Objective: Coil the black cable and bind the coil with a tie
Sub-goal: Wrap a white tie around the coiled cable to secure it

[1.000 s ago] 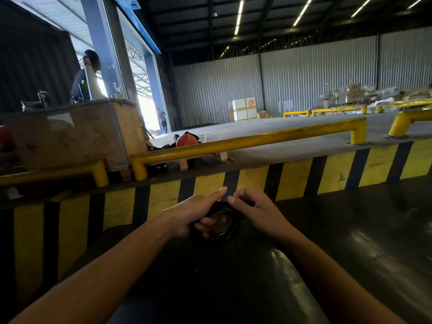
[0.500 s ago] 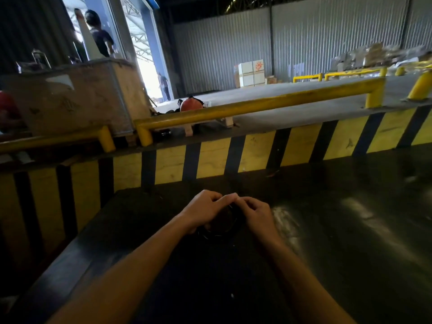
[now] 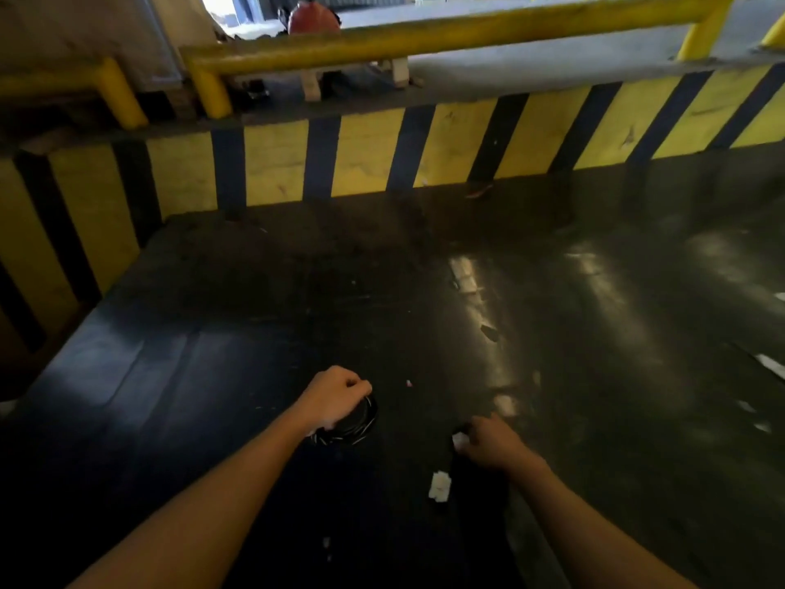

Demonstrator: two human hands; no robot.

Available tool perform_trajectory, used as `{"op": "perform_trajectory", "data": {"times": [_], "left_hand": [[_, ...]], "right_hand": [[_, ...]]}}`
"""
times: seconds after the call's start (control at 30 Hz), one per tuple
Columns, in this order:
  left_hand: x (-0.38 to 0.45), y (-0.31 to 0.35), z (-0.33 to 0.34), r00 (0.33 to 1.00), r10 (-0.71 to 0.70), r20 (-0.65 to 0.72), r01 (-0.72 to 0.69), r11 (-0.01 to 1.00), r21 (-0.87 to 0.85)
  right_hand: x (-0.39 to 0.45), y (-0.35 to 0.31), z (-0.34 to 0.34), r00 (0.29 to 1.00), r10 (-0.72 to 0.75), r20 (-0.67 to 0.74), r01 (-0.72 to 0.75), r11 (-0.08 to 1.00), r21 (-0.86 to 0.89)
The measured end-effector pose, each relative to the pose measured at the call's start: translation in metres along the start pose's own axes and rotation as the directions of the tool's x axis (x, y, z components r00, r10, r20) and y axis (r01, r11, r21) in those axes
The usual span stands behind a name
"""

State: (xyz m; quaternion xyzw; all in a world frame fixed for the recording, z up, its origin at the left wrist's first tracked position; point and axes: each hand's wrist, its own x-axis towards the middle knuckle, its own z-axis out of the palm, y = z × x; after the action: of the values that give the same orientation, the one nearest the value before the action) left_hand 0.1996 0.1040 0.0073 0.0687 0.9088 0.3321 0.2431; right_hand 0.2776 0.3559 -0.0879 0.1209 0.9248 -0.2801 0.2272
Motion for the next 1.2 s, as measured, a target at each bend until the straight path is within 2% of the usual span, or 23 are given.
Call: {"op": "perform_trajectory", "data": {"times": [0.07,0.17,0.37,0.5,0.57,0.63,0.77,0.9,1.03,1.13,1.2], "left_hand": [[-0.008,-0.011,0.007,1.000,-0.010,0.027,0.011,1.000,-0.022],[-0.015,-0.014,0.015,0.999,0.036,-0.004,-0.036,0.995,-0.093],[-0.012,-0.003,0.015,0.992,0.128,0.018,-0.122,0.972,-0.200],[-0.005,0.025,-0.005,0.982,0.190,0.008,-0.182,0.955,-0.235],[-0.001,0.049,-0.022,0.971,0.238,-0.012,-0.231,0.927,-0.296],[0.001,0.077,-0.042,0.952,0.302,-0.057,-0.303,0.889,-0.344],[-0.007,0.134,-0.085,0.893,0.430,-0.135,-0.448,0.818,-0.361],[-0.023,0.172,-0.122,0.816,0.555,-0.160,-0.569,0.725,-0.389],[-0.036,0.190,-0.146,0.759,0.639,-0.121,-0.641,0.703,-0.309],[-0.040,0.197,-0.156,0.755,0.645,-0.117,-0.631,0.666,-0.398],[-0.043,0.199,-0.162,0.772,0.617,-0.155,-0.607,0.642,-0.469]], "right_hand": [[-0.008,0.002,0.014,0.997,0.022,-0.072,-0.024,0.999,-0.031],[-0.016,-0.006,0.021,0.988,0.042,-0.146,-0.053,0.996,-0.067],[-0.025,-0.021,0.005,0.979,0.115,-0.170,-0.106,0.993,0.057],[-0.040,-0.061,-0.055,0.944,-0.068,-0.322,0.148,0.961,0.232],[-0.053,-0.088,-0.099,0.906,-0.169,-0.387,0.312,0.886,0.343],[-0.068,-0.114,-0.141,0.863,-0.268,-0.428,0.436,0.823,0.364],[-0.097,-0.150,-0.210,0.768,-0.437,-0.467,0.578,0.789,0.211],[-0.116,-0.175,-0.255,0.685,-0.537,-0.493,0.620,0.784,0.008],[-0.125,-0.194,-0.278,0.640,-0.610,-0.467,0.643,0.758,-0.109],[-0.130,-0.206,-0.283,0.569,-0.640,-0.517,0.653,0.733,-0.189],[-0.132,-0.213,-0.277,0.484,-0.648,-0.588,0.662,0.711,-0.237]]}}
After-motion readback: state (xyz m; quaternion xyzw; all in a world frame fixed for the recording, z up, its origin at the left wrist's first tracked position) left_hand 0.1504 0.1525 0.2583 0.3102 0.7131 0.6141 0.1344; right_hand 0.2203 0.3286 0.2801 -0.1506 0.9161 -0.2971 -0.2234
